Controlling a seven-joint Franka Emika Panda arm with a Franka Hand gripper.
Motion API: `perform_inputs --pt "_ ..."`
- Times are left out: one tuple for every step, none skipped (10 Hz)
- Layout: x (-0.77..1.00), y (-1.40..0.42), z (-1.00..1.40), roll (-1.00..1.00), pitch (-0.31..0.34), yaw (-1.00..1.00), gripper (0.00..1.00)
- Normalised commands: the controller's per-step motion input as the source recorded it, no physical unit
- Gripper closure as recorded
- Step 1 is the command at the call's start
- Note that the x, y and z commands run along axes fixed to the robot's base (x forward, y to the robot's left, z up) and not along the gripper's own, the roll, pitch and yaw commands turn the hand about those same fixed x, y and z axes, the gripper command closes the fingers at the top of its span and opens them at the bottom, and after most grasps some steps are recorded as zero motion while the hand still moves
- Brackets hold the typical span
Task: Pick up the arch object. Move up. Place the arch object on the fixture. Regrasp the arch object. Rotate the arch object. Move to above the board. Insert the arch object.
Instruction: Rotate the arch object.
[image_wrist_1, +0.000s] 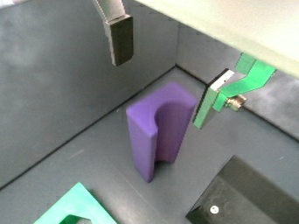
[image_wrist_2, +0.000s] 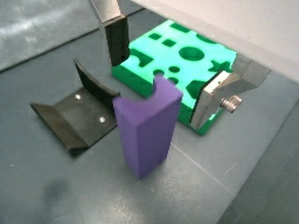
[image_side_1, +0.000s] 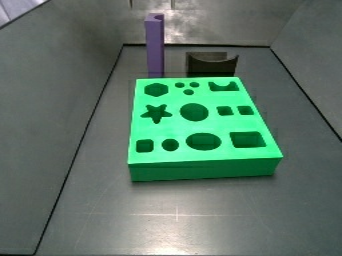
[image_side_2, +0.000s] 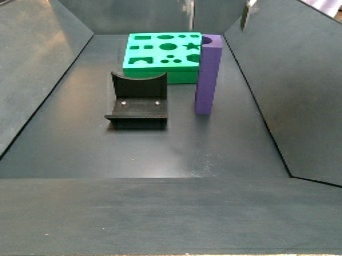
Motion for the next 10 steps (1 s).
perform_inputs --pt "0.00 0.08 0.00 0.00 0.012 -1.00 0.00" --pt "0.02 0.09 -0.13 0.00 0.012 -1.00 0.00" --pt "0.03 0.08 -0.09 0.00 0.010 -1.00 0.00" --pt "0.03 0.05 -0.05 0.00 0.008 -1.00 0.00" --pt "0.03 0.04 -0.04 0.00 0.008 -1.00 0.00" --pt "0.03 0.03 -0.03 0.00 0.008 -1.00 0.00" --pt "0.04 0.03 -0.03 0.00 0.008 -1.00 0.00" --pt "0.04 0.03 -0.03 0.00 0.008 -1.00 0.00" --pt "0.04 0.02 -0.03 0.00 0.009 -1.00 0.00" --pt "0.04 0.02 -0.03 0.00 0.009 -1.00 0.00"
